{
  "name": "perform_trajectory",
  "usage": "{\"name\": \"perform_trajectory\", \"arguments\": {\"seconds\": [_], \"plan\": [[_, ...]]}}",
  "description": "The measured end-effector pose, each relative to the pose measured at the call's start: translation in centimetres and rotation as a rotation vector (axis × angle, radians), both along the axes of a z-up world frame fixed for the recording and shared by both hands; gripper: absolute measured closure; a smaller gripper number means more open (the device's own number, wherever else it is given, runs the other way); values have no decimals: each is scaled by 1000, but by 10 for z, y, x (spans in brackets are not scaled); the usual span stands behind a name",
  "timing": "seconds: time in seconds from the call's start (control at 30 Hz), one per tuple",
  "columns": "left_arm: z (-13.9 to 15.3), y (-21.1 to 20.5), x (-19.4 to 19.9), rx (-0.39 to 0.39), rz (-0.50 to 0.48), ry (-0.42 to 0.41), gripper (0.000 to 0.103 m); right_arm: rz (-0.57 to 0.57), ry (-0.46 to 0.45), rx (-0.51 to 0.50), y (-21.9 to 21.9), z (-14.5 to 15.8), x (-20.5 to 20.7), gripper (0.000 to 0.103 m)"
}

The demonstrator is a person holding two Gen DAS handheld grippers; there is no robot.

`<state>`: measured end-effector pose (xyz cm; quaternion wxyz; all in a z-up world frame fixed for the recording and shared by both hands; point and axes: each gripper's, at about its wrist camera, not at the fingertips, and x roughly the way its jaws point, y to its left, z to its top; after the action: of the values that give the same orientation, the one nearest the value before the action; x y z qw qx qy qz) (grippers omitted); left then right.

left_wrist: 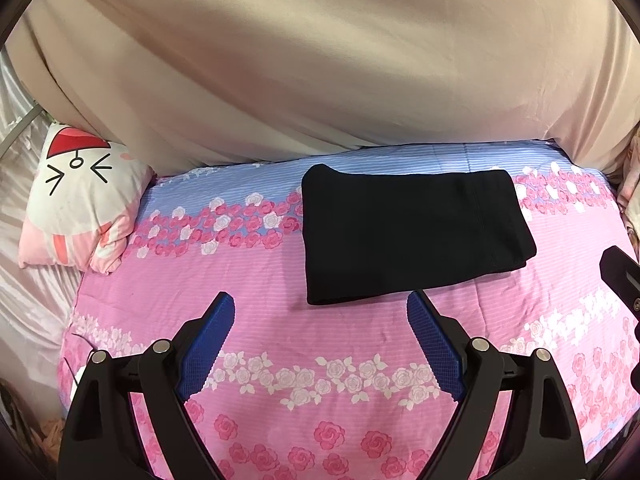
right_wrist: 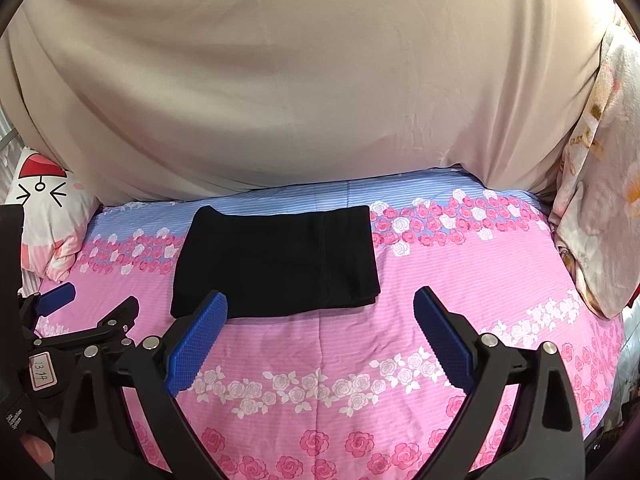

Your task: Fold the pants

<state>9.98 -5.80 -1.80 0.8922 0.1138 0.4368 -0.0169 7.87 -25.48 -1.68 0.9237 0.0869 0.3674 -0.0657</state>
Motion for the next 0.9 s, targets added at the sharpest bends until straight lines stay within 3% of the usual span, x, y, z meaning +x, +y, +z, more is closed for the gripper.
{"name": "perform_trajectory", "arguments": {"seconds": [0.9], "plan": [[0,1,-1,3,3,-1,17,10,6,5,0,-2,3,10]]}}
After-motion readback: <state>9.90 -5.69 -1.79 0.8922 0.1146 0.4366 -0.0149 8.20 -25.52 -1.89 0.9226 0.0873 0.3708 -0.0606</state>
